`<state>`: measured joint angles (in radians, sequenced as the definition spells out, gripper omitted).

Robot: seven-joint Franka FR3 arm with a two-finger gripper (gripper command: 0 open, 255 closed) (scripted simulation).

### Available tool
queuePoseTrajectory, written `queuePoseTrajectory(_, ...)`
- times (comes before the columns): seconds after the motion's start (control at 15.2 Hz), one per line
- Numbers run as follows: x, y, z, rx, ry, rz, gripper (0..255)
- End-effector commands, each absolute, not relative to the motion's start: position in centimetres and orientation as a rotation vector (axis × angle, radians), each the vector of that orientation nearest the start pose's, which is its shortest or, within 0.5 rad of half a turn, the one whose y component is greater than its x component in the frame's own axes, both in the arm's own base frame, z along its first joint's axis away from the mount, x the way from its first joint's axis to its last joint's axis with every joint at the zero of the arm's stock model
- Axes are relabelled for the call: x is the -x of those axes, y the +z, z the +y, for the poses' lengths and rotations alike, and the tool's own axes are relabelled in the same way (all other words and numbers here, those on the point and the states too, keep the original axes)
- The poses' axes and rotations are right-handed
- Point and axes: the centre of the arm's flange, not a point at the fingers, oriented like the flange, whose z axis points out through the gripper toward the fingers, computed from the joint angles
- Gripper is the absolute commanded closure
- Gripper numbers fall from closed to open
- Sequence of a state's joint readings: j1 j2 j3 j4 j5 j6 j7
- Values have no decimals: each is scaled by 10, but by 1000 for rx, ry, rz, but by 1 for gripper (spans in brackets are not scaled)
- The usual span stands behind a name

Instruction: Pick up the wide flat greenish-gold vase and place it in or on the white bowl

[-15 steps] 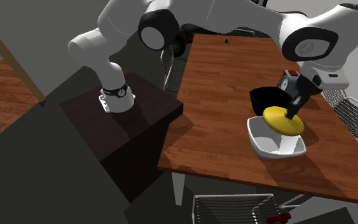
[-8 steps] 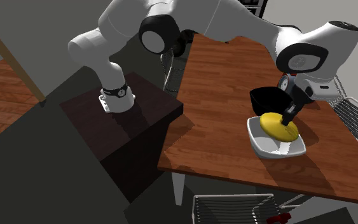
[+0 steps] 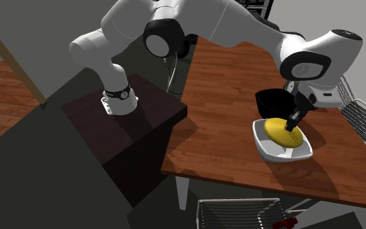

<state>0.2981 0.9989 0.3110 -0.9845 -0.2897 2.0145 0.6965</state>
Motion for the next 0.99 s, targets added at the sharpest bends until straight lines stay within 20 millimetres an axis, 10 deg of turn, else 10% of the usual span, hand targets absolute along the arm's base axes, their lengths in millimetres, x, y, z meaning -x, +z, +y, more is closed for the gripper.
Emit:
queuePoseTrajectory(0.0, -704, 270, 357, 3101, -93, 182, 255)
queuePoseTrajectory(0.07, -704, 270, 357, 3101, -93, 182, 255)
queuePoseTrajectory(0.13, -704, 270, 357, 3101, -93, 182, 0)
queuePoseTrajectory(0.46, -704, 270, 357, 3101, -93, 182, 0)
queuePoseTrajectory(0.73, -701, 320, 356, 3101, -93, 182, 0)
queuePoseTrajectory(0.92, -701, 320, 356, 3101, -93, 182, 0)
